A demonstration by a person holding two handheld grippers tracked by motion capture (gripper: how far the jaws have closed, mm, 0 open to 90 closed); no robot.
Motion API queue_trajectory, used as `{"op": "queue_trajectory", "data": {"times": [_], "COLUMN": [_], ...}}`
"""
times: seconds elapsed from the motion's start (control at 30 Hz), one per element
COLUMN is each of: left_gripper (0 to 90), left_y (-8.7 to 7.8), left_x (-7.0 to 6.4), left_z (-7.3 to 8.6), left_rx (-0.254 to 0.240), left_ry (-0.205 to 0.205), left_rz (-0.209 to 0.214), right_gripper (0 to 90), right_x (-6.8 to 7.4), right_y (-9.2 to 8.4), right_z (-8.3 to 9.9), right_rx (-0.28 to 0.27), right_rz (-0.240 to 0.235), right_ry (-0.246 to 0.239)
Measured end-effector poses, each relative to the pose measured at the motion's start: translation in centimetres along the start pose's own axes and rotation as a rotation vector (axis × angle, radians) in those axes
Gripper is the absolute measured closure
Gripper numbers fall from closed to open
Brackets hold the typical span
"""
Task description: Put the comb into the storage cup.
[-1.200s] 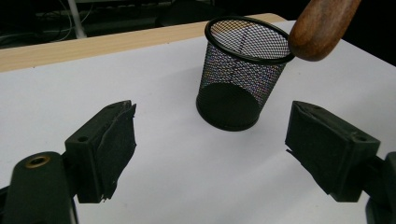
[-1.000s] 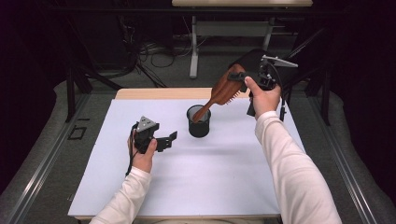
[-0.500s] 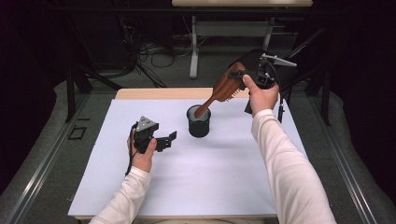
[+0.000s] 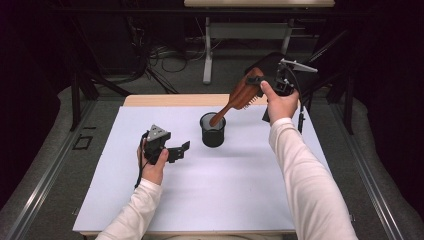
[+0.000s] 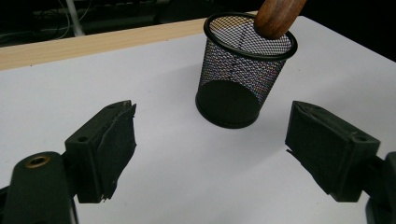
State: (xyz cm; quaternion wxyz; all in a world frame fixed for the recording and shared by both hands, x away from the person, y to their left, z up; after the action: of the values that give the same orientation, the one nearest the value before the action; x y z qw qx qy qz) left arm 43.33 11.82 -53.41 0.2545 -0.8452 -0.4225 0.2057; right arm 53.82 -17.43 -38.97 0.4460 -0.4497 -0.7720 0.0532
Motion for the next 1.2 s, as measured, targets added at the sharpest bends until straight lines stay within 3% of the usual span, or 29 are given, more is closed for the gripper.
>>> {"op": "queue_trajectory", "data": {"times": [1.2], "left_gripper": [15.8], "left_y": [0.1], "left_x": [0.1], "left_z": [0.1], "left_rx": [0.003], "left_ry": [-0.004], "left_rz": [0.002], "right_gripper": [49.2], "right_x": [-1.5], "right_y": [3.6], "right_z": [2.2], "right_rx": [0.043], "right_rz": [0.038], "right_ry": [0.004]}}
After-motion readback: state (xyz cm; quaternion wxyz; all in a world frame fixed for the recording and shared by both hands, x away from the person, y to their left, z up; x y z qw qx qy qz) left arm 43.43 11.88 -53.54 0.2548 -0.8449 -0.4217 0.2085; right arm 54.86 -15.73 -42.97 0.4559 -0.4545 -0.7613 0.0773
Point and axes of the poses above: each handheld gripper's, and its own axes: y roughly forward along the jaws, z roughly out of its underside, x roughly to its left, the point moved 7 cm from there along y, roughly forward along the jaws, and after that the axes turned 9 degrees about x, right-handed, at the moved point
